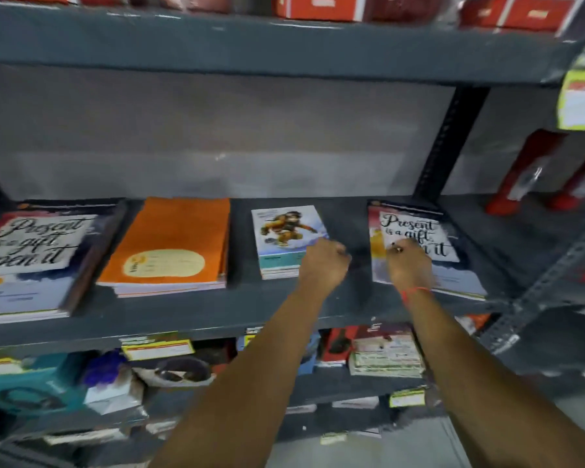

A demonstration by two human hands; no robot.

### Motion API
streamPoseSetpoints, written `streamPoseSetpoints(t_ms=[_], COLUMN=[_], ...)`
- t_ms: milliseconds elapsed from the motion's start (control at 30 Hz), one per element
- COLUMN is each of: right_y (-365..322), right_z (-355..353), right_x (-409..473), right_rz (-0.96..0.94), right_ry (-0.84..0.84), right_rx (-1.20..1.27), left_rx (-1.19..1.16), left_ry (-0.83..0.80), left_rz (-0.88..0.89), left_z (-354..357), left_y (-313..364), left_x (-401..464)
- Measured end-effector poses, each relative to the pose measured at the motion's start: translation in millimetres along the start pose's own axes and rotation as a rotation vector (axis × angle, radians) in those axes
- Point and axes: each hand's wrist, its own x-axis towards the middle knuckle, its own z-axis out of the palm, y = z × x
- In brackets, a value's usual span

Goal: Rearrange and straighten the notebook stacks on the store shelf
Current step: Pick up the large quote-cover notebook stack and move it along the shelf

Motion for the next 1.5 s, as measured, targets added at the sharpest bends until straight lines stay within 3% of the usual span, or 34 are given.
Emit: streamPoseSetpoints(t_ms=[167, 300, 500, 733, 967, 1133, 1500], right_y=[75, 111, 124, 128, 119, 125, 110], right_z=[-31, -45, -54, -53, -52, -63, -86], right_x=[42, 60, 83, 94, 88, 90, 88], right_rz=[0.165, 0.228, 0.321, 0.494, 0.472, 0.521, 0.564], right_ry=[-0.148, -0.182, -0.148, -0.208, -0.208, -0.22, -0.478], right_rx=[-0.217, -0.197, -0.092, 0.088, -0.092, 0.122, 0.582], left_rx=[-0.098, -0.1, -0.322, -0.472, -0.57, -0.59, -0.551], left_ry=[-0.101, -0.102, -0.023, -0.054, -0.073, -0.077, -0.023], left_rz=[-0.133, -0.278, -0.484, -0.555, -0.598, -0.61, -0.475], left_z=[59, 91, 107, 104, 105, 100, 67], left_y=[20, 28, 36, 28, 24, 24, 31], left_x=[22, 37, 53, 60, 60, 58, 47])
